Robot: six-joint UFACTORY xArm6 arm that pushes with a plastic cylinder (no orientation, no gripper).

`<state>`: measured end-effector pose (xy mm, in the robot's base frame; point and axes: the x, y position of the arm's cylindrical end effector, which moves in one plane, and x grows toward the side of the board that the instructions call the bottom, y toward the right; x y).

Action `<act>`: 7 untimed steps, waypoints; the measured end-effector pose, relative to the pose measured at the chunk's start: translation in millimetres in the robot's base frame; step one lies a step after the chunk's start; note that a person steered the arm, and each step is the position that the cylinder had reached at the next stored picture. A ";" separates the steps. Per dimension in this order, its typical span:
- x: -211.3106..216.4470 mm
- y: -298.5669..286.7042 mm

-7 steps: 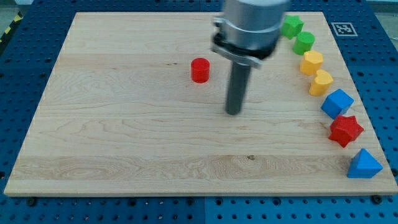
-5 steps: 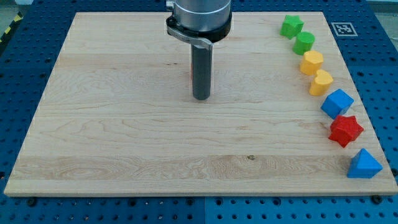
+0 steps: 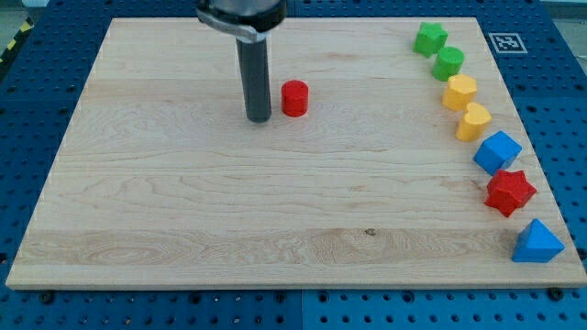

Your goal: Move the red circle closer to the green star

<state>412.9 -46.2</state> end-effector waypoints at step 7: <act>-39.9 43.0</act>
<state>373.0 -3.2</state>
